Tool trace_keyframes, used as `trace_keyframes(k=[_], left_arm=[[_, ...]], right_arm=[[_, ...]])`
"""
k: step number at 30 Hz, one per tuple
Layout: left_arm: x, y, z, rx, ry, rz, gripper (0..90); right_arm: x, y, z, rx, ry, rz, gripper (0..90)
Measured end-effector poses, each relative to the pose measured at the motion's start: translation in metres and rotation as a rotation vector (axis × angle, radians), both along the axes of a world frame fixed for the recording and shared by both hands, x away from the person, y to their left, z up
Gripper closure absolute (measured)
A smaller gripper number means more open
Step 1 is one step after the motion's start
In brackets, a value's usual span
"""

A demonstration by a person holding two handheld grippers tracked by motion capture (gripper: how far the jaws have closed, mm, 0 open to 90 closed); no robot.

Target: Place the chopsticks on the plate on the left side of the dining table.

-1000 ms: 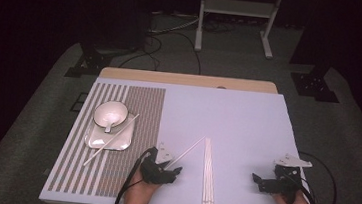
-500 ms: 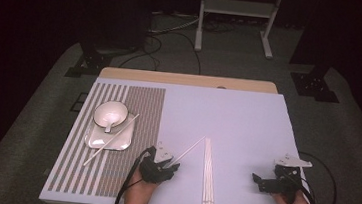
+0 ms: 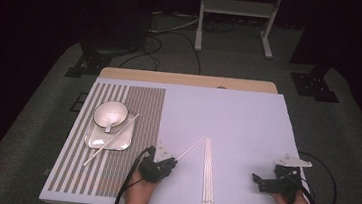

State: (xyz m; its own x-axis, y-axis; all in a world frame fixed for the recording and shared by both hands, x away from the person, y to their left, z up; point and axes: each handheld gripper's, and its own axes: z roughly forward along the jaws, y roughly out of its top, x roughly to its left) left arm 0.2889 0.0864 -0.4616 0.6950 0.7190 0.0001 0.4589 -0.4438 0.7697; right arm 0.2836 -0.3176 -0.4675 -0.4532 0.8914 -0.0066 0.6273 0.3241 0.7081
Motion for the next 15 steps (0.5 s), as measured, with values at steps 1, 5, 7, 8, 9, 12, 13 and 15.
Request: trace_keyframes(k=[1, 5, 7, 8, 9, 12, 13, 15], left_arm=[[0.0006, 0.0005, -0.0002, -0.007, 0.002, 0.0, 83.8], [0.0018, 0.0019, -0.0002, -0.019, 0.015, 0.001, 83.8], [0.0012, 0.001, -0.0002, -0.019, 0.016, 0.009, 83.9], [0.001, 0.0009, -0.0002, -0.019, 0.015, 0.012, 83.9], [0.0009, 0.0007, -0.0001, -0.017, 0.015, 0.012, 84.0], [0.0009, 0.0006, -0.0001, -0.017, 0.014, 0.013, 84.5], [0.0006, 0.0003, -0.0001, -0.012, 0.01, 0.013, 84.6], [0.0001, -0.0004, -0.0001, -0.01, 0.007, 0.017, 84.7]], right_arm=[[0.0, 0.0, 0.0, 0.0, 0.0, 0.0, 0.0], [0.0, 0.0, 0.0, 0.0, 0.0, 0.0, 0.0], [0.0, 0.0, 0.0, 0.0, 0.0, 0.0, 0.0], [0.0, 0.0, 0.0, 0.0, 0.0, 0.0, 0.0], [0.0, 0.0, 0.0, 0.0, 0.0, 0.0, 0.0], [0.0, 0.0, 0.0, 0.0, 0.0, 0.0, 0.0], [0.0, 0.0, 0.0, 0.0, 0.0, 0.0, 0.0], [0.0, 0.0, 0.0, 0.0, 0.0, 0.0, 0.0]])
